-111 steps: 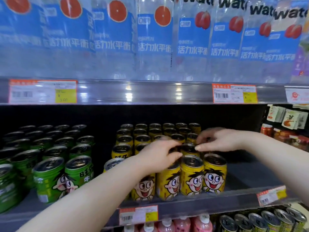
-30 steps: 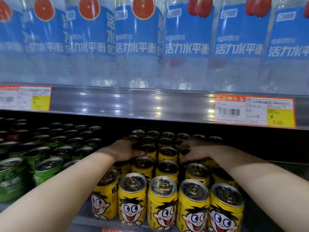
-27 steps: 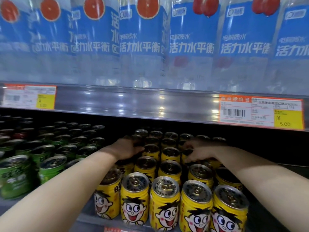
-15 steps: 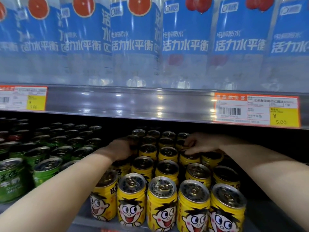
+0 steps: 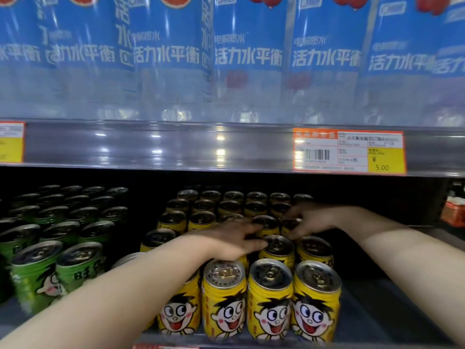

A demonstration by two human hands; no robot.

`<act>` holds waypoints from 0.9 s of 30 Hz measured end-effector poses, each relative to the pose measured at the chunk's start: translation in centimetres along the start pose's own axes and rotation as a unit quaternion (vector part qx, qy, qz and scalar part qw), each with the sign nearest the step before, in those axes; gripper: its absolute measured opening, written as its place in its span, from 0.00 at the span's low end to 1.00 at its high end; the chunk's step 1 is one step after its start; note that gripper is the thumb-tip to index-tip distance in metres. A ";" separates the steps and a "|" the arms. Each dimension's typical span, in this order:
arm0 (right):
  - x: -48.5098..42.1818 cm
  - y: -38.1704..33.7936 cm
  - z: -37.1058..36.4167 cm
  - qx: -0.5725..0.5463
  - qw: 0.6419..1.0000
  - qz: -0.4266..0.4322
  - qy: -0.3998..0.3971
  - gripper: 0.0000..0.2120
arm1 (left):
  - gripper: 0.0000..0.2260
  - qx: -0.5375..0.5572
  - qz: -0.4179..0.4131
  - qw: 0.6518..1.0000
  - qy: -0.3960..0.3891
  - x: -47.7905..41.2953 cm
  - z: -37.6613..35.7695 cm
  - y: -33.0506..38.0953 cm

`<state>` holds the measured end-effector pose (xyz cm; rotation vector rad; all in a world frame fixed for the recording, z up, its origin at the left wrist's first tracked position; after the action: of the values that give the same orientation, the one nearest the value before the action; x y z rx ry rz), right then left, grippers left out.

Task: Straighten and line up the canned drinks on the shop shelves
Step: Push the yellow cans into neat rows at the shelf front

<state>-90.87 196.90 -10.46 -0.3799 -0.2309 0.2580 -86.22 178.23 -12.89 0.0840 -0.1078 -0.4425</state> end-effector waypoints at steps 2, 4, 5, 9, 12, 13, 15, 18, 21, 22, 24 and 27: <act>0.1 0.0 0.1 -0.001 1.000 -0.005 -0.008 0.30 | 0.27 -0.007 -0.005 1.000 -0.016 -0.1 -0.2 -0.1; 0.4 -0.4 0.2 0.011 1.000 -0.002 -0.006 0.29 | 0.27 -0.008 -0.003 1.000 -0.026 -0.1 -0.1 -0.1; 0.6 -0.9 0.1 0.022 1.000 0.012 0.003 0.28 | 0.27 -0.005 -0.002 1.000 -0.024 -0.1 0.0 -0.1; 1.5 -4.3 -0.5 0.041 0.991 0.118 0.051 0.16 | 0.24 0.020 0.006 1.000 0.017 1.3 1.6 -0.9; 2.3 -7.4 -1.7 0.018 0.985 0.172 0.029 0.15 | 0.23 0.020 0.058 0.998 0.029 3.7 2.9 -3.6; 2.7 -8.4 -2.1 0.010 0.983 0.184 0.013 0.16 | 0.24 0.017 0.084 0.996 0.027 4.8 3.0 -4.7; 3.8 -10.5 -2.9 0.022 0.977 0.212 -0.023 0.20 | 0.24 0.015 0.120 0.992 0.035 7.0 3.0 -6.7; 5.1 -12.3 -4.3 0.068 0.971 0.219 -0.073 0.29 | 0.20 0.041 0.130 0.988 0.069 10.4 2.9 -8.5; 6.2 -13.3 -5.8 0.089 0.969 0.204 -0.106 0.33 | 0.23 0.087 0.133 0.983 0.089 13.6 2.0 -9.8; 6.5 -13.3 -6.1 0.094 0.970 0.195 -0.107 0.32 | 0.25 0.112 0.135 0.980 0.095 14.5 1.4 -10.2; 6.9 -13.4 -6.6 0.105 0.974 0.179 -0.090 0.31 | 0.30 0.152 0.132 0.972 0.125 15.8 0.0 -10.4; 7.3 -13.5 -8.2 0.106 0.978 0.170 -0.053 0.31 | 0.35 0.231 0.126 0.940 0.216 16.4 -2.2 -10.0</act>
<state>-79.08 184.18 -11.33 -0.1918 -0.2399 0.6359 -75.46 162.30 -14.71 0.6211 0.2128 -0.1276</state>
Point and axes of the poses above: each hand's wrist, its own x-axis away from the middle knuckle, its own z-axis out of the back of the hand, y = z × x, the point moved 3 cm from there along -x, towards the middle knuckle, and after that the axes turned 10 degrees about -x, right-handed, at the moved point
